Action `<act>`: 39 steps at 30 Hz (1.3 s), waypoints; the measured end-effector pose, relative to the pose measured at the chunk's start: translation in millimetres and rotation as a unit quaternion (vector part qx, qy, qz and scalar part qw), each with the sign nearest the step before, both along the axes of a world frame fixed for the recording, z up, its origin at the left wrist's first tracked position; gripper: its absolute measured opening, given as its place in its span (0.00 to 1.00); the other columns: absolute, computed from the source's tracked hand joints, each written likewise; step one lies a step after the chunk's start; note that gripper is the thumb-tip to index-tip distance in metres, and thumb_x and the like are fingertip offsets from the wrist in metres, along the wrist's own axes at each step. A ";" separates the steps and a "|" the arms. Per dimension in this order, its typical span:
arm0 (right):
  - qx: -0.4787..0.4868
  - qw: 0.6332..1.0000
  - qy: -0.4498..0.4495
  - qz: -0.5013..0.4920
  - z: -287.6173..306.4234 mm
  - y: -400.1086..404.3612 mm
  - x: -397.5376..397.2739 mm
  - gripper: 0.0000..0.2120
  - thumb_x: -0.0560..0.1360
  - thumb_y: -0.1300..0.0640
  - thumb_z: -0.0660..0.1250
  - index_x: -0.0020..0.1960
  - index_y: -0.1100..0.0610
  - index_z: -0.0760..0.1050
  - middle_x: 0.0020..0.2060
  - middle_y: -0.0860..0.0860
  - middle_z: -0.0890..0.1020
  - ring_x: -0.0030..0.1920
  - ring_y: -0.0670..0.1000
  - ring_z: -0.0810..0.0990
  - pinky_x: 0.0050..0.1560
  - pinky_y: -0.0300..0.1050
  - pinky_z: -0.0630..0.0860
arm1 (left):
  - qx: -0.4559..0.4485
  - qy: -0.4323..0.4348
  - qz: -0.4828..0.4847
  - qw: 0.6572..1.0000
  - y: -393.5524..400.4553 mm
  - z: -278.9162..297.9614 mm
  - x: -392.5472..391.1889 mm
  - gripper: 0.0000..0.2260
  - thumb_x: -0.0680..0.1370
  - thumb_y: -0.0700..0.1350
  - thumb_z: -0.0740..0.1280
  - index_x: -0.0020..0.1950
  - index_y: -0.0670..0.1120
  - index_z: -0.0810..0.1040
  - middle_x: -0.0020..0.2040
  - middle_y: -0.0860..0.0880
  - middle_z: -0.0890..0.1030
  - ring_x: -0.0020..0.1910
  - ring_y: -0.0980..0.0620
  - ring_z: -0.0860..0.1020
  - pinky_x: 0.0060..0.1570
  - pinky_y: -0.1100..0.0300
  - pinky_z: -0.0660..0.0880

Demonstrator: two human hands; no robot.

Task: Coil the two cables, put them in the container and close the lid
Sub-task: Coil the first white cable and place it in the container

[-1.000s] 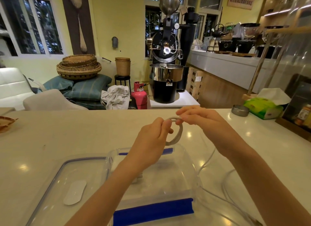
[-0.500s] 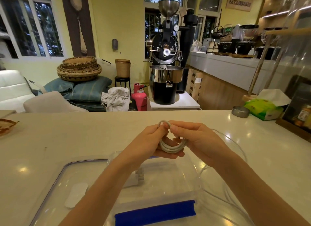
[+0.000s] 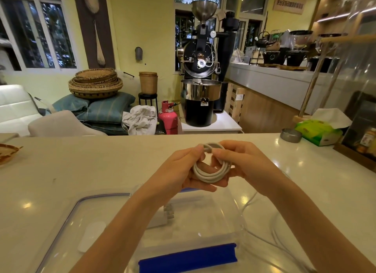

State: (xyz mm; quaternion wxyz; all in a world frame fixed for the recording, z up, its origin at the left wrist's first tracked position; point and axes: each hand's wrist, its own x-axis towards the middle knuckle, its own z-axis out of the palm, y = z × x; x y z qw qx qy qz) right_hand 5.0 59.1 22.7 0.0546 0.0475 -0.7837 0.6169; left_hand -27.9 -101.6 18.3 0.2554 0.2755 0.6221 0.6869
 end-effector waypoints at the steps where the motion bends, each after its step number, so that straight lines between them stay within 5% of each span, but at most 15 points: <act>1: -0.006 1.000 -0.005 0.017 -0.7 1.8 -1.2 0.07 0.73 0.57 0.64 0.43 0.58 0.79 0.27 0.48 0.78 0.29 0.47 0.76 0.29 0.37 0.75 | -0.004 -0.002 -0.002 1.000 0.3 -0.4 -0.6 0.17 0.79 0.51 0.53 0.45 0.43 0.77 0.33 0.44 0.85 0.38 0.44 0.84 0.33 0.60 0.81; 3: -0.053 0.997 -0.025 0.048 -2.5 3.4 -3.4 0.12 0.72 0.54 0.63 0.45 0.62 0.79 0.26 0.50 0.73 0.28 0.47 0.71 0.27 0.36 0.70 | -0.003 0.000 -0.003 1.000 1.2 -0.8 0.5 0.17 0.79 0.52 0.52 0.47 0.46 0.79 0.34 0.44 0.85 0.38 0.44 0.84 0.34 0.60 0.81; 5: -0.128 0.986 -0.062 0.085 -5.2 5.1 -6.1 0.17 0.70 0.50 0.61 0.47 0.61 0.80 0.27 0.50 0.74 0.29 0.47 0.73 0.28 0.37 0.72 | 0.010 -0.011 0.006 1.000 1.2 0.5 2.0 0.20 0.79 0.51 0.52 0.38 0.50 0.81 0.33 0.44 0.85 0.38 0.45 0.84 0.33 0.60 0.81; 8: -0.258 0.949 -0.110 0.145 -9.6 9.7 -12.2 0.18 0.69 0.46 0.63 0.49 0.57 0.81 0.35 0.52 0.81 0.38 0.50 0.79 0.45 0.46 0.80 | 0.044 -0.057 0.025 0.997 -1.4 5.4 1.5 0.16 0.79 0.49 0.53 0.37 0.43 0.72 0.30 0.44 0.84 0.34 0.46 0.84 0.31 0.59 0.81; 11: -0.259 0.942 -0.078 0.197 -15.1 12.8 -17.0 0.20 0.66 0.48 0.68 0.55 0.56 0.79 0.43 0.54 0.82 0.47 0.53 0.80 0.55 0.49 0.77 | 0.049 -0.063 0.050 0.996 -4.0 7.6 -0.6 0.14 0.79 0.48 0.54 0.39 0.42 0.70 0.27 0.46 0.82 0.29 0.50 0.83 0.29 0.59 0.81; 17: -0.259 0.942 -0.050 0.207 -17.8 8.2 -15.0 0.10 0.72 0.54 0.65 0.48 0.56 0.81 0.30 0.49 0.80 0.34 0.46 0.79 0.42 0.40 0.79 | 0.060 -0.086 0.013 0.994 -6.0 6.5 -2.6 0.15 0.79 0.49 0.53 0.38 0.42 0.69 0.30 0.42 0.84 0.31 0.47 0.84 0.28 0.60 0.81; 20: -0.262 0.943 -0.058 0.197 -17.8 14.0 -17.7 0.11 0.64 0.54 0.72 0.44 0.58 0.81 0.30 0.51 0.76 0.33 0.47 0.76 0.39 0.40 0.78 | 0.056 -0.089 -0.023 0.994 -8.8 6.2 -3.0 0.15 0.76 0.51 0.54 0.37 0.42 0.69 0.30 0.42 0.84 0.31 0.47 0.84 0.26 0.62 0.80; 25: -0.167 0.970 -0.087 0.154 -8.6 28.6 -16.4 0.11 0.68 0.61 0.60 0.36 0.59 0.81 0.24 0.49 0.70 0.28 0.46 0.68 0.34 0.40 0.71 | -0.040 -0.037 -0.084 0.995 -15.6 5.1 -8.5 0.14 0.73 0.53 0.57 0.36 0.43 0.68 0.37 0.39 0.84 0.36 0.45 0.84 0.29 0.62 0.80; 31: 0.005 0.980 -0.107 0.169 7.2 39.7 -1.6 0.09 0.68 0.62 0.64 0.42 0.62 0.83 0.30 0.58 0.73 0.31 0.50 0.70 0.33 0.38 0.73 | -0.206 0.036 -0.192 0.959 -30.7 13.2 -14.2 0.12 0.74 0.52 0.58 0.36 0.47 0.73 0.36 0.45 0.85 0.37 0.47 0.84 0.33 0.63 0.80; 36: 0.079 0.979 -0.106 0.158 9.0 30.9 1.0 0.12 0.75 0.64 0.60 0.40 0.59 0.81 0.28 0.50 0.77 0.31 0.47 0.72 0.33 0.37 0.73 | -0.189 0.032 -0.152 0.970 -31.9 14.4 -12.1 0.14 0.71 0.54 0.60 0.37 0.44 0.70 0.34 0.44 0.84 0.37 0.45 0.84 0.35 0.61 0.81; 39: 0.124 0.974 -0.113 0.149 5.7 23.9 -3.0 0.14 0.77 0.57 0.58 0.42 0.56 0.81 0.34 0.47 0.82 0.37 0.45 0.79 0.38 0.36 0.77 | -0.157 0.029 -0.122 0.980 -27.6 10.7 -12.3 0.14 0.72 0.54 0.59 0.37 0.43 0.70 0.36 0.42 0.83 0.38 0.44 0.84 0.35 0.60 0.81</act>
